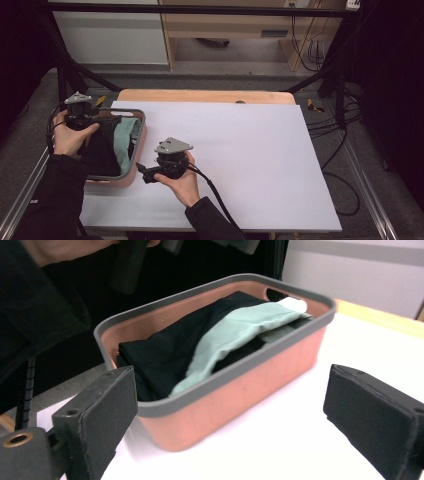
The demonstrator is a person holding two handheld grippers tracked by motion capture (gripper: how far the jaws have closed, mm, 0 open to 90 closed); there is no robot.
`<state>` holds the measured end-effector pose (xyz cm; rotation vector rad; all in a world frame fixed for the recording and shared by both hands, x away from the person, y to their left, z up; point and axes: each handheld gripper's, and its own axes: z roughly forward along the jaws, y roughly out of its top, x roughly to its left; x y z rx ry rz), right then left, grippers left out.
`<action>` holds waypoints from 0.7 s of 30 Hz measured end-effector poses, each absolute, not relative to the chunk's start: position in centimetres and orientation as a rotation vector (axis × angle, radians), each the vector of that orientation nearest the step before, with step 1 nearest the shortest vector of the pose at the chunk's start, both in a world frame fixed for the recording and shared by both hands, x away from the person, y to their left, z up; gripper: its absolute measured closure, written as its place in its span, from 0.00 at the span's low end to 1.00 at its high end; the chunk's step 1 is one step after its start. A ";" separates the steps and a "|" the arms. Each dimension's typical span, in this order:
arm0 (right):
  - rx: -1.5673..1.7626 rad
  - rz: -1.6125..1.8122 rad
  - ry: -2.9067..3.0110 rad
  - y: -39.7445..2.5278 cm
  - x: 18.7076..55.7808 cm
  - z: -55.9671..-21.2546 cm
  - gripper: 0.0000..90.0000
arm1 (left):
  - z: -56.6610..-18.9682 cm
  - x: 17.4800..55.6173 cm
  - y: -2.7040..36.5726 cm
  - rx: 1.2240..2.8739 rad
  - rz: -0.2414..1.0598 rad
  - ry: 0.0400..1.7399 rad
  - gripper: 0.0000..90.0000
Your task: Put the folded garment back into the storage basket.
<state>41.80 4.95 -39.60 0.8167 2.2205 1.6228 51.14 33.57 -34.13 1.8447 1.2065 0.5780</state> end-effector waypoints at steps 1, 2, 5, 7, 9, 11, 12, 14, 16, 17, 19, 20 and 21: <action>0.806 1.620 2.232 4.4 41.8 -39.5 0.08 | -34.0 50.8 33.0 1.854 0.579 1.185 0.03; 0.804 1.621 2.234 4.2 41.9 -39.4 0.08 | -34.0 50.8 33.0 1.854 0.579 1.185 0.03; 0.784 1.624 2.258 2.7 42.0 -39.2 0.07 | -34.0 50.1 31.6 1.892 0.574 1.145 0.02; 0.792 1.605 2.256 1.7 42.0 -39.1 0.07 | -34.2 49.9 30.9 1.903 0.566 1.128 0.02; 0.798 1.597 2.257 0.6 42.1 -38.9 0.07 | -34.4 49.6 30.2 1.913 0.561 1.109 0.02; 0.812 1.596 2.251 -0.7 42.3 -38.8 0.07 | -34.7 49.3 29.5 1.923 0.548 1.090 0.02; 0.821 1.595 2.248 -1.3 42.3 -38.8 0.07 | -34.8 49.1 29.2 1.928 0.543 1.080 0.02; 0.848 1.594 2.233 -2.7 42.5 -38.7 0.07 | -35.0 48.9 28.6 1.936 0.536 1.063 0.01; 0.868 1.591 2.220 -4.0 42.6 -38.7 0.06 | -35.3 48.7 27.9 1.937 0.530 1.050 0.01; 0.876 1.585 2.217 -4.7 42.6 -38.6 0.06 | -35.4 48.6 27.5 1.943 0.526 1.042 0.01; 0.886 1.580 2.205 -5.8 42.7 -38.5 0.06 | -35.6 48.4 26.8 1.952 0.512 1.024 0.01; 0.892 1.583 2.203 -6.3 42.7 -38.5 0.06 | -35.7 48.3 26.4 1.957 0.513 1.013 0.01; 0.898 1.586 2.199 -6.8 42.7 -38.4 0.06 | -35.8 48.2 26.0 1.961 0.511 1.005 0.01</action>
